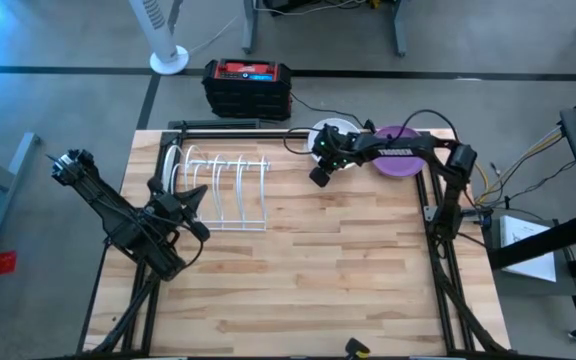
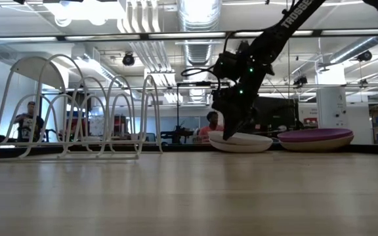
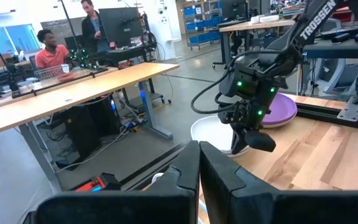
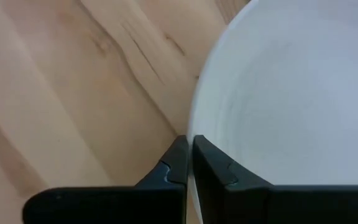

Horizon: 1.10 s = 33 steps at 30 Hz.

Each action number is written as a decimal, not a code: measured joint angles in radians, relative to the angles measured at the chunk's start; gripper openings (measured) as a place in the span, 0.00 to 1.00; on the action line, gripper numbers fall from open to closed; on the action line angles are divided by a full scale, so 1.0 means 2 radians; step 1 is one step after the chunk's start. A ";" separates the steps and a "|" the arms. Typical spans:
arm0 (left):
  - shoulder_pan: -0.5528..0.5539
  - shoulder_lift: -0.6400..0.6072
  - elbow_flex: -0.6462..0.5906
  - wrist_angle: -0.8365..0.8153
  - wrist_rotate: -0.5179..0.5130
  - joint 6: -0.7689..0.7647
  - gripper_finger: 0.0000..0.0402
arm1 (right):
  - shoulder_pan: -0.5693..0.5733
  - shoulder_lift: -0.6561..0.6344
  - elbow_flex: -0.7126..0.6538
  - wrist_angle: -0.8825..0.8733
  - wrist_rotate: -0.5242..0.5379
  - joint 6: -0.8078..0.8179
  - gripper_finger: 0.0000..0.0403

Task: Sort dishes
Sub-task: Put the white plate into the white dish rack

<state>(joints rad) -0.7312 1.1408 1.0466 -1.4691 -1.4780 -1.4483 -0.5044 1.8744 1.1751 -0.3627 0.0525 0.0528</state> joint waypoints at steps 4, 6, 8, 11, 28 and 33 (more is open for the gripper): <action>0.000 0.000 0.000 0.000 0.000 0.000 0.00 | 0.011 -0.015 0.000 -0.005 0.000 0.000 0.01; 0.000 0.000 0.000 0.000 0.000 0.000 0.00 | 0.016 -0.024 0.000 -0.005 0.000 0.000 0.00; 0.000 0.000 0.000 0.000 0.000 0.000 0.00 | 0.020 -0.035 0.000 -0.005 0.000 0.001 0.00; 0.000 0.000 0.000 0.000 0.000 0.000 0.00 | 0.026 -0.058 -0.001 -0.005 -0.001 0.002 0.00; 0.000 0.000 0.000 0.005 -0.024 0.001 0.00 | 0.090 -0.364 -0.171 0.194 -0.043 0.090 0.00; 0.000 0.000 0.000 0.015 -0.029 0.001 0.00 | 0.126 -0.403 -0.247 0.302 -0.033 0.111 0.00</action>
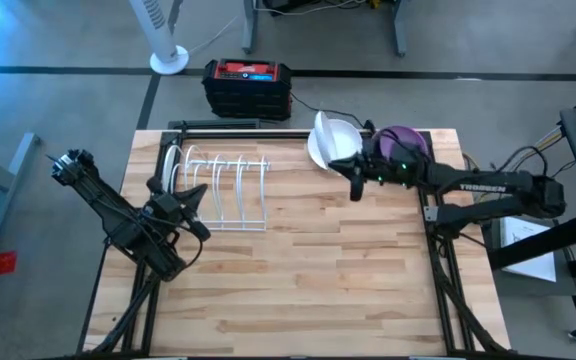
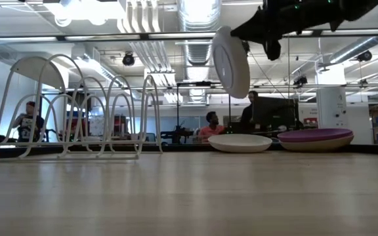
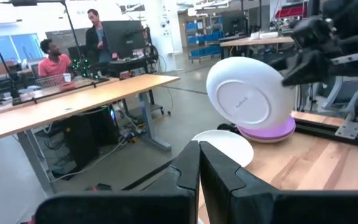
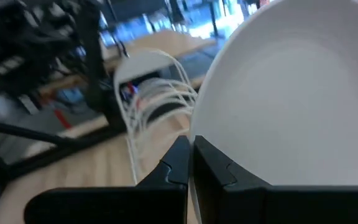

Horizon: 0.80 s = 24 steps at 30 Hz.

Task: Sort dishes
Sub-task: Put the white plate into the white dish rack

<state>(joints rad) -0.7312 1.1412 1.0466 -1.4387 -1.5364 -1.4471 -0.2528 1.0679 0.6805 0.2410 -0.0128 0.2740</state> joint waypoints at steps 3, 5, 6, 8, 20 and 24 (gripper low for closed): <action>0.000 0.000 0.000 0.007 0.000 0.000 0.00 | 0.020 -0.001 -0.041 0.064 0.008 0.003 0.00; 0.000 0.000 0.000 0.015 0.000 0.000 0.00 | 0.035 0.006 -0.067 0.112 0.008 -0.001 0.00; 0.000 0.000 0.000 0.019 0.000 0.000 0.00 | 0.043 0.008 -0.079 0.134 0.009 -0.008 0.00; 0.000 0.003 0.000 0.026 0.000 0.000 0.00 | 0.060 0.012 -0.101 0.182 0.021 -0.021 0.00; 0.003 0.061 0.010 0.055 -0.014 0.000 0.00 | 0.139 0.065 -0.197 0.409 0.105 -0.079 0.00; 0.006 0.080 0.029 0.095 -0.016 0.001 0.00 | 0.150 0.080 -0.203 0.426 0.101 -0.078 0.00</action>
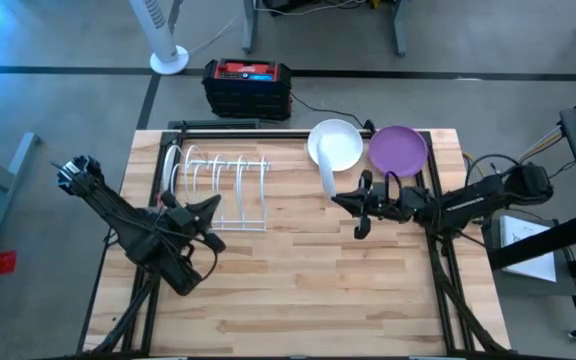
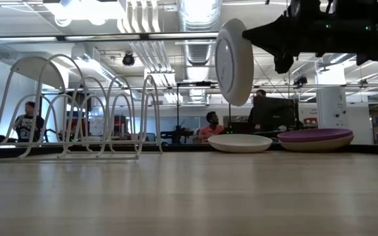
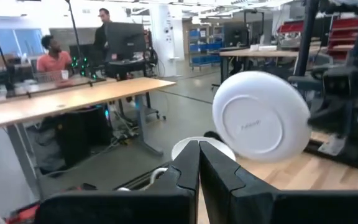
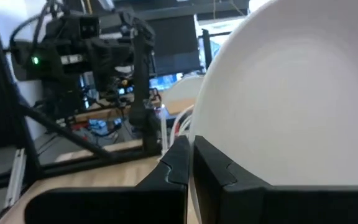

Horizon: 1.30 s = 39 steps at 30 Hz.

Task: Sort dishes
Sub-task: Put the white plate into the white dish rack

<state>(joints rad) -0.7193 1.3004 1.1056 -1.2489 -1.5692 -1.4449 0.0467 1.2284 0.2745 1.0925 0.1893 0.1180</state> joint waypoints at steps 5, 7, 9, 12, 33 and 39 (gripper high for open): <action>0.000 0.042 0.043 0.022 0.000 0.025 0.00 | 0.026 0.015 -0.002 0.025 -0.002 -0.007 0.00; 0.000 0.064 0.065 0.022 0.000 0.035 0.00 | 0.040 0.016 -0.002 0.029 -0.002 -0.010 0.00; 0.000 0.087 0.090 0.021 0.000 0.048 0.00 | 0.056 0.016 -0.002 0.028 -0.002 -0.012 0.00; 0.000 0.122 0.129 0.021 0.000 0.079 0.00 | 0.080 0.015 -0.002 0.040 -0.002 -0.014 0.00; 0.003 0.174 0.212 -0.082 0.012 0.129 0.00 | 0.125 0.012 0.108 0.060 0.007 -0.085 0.00; -0.001 0.140 0.220 -0.114 0.048 0.178 0.00 | 0.124 0.049 0.172 0.060 0.086 -0.073 0.00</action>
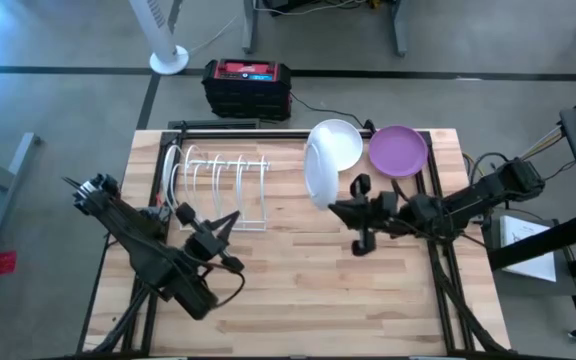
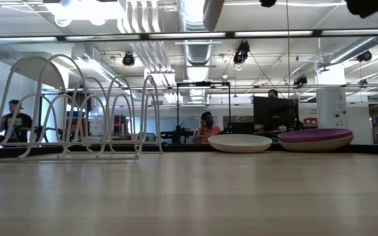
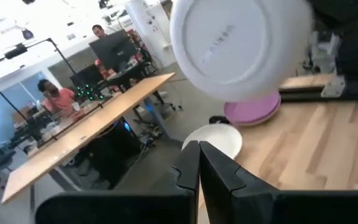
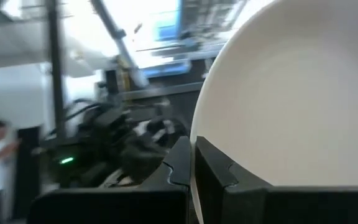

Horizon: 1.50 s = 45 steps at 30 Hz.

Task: Sort dishes
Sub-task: Put the white plate into the white dish rack

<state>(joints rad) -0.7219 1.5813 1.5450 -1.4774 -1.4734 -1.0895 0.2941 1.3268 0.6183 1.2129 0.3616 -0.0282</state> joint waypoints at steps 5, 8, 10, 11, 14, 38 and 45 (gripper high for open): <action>0.000 -0.016 -0.001 -0.025 0.000 0.030 0.00 | -0.005 0.073 0.078 -0.011 0.028 0.011 0.00; 0.000 -0.024 -0.002 -0.047 0.000 0.041 0.00 | -0.011 0.122 0.136 -0.049 0.037 0.013 0.00; 0.001 -0.036 -0.004 -0.047 0.000 0.063 0.00 | -0.013 0.150 0.172 -0.075 0.051 0.013 0.00; 0.001 -0.041 -0.004 -0.047 0.000 0.069 0.00 | -0.014 0.164 0.191 -0.082 0.055 0.010 0.00; -0.001 -0.057 -0.006 -0.047 0.003 0.091 0.00 | -0.014 0.193 0.240 -0.104 0.065 -0.002 0.00; -0.002 -0.214 -0.008 -0.047 0.030 0.153 0.00 | -0.059 0.330 0.372 -0.130 0.067 0.057 0.00; -0.002 -0.212 -0.008 -0.047 0.039 0.155 0.00 | -0.084 0.342 0.374 -0.137 0.024 0.139 0.00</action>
<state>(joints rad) -0.7254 1.1570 1.5291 -1.5715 -1.3949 -0.7787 0.1268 2.0115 1.3663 0.9393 0.4104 0.2499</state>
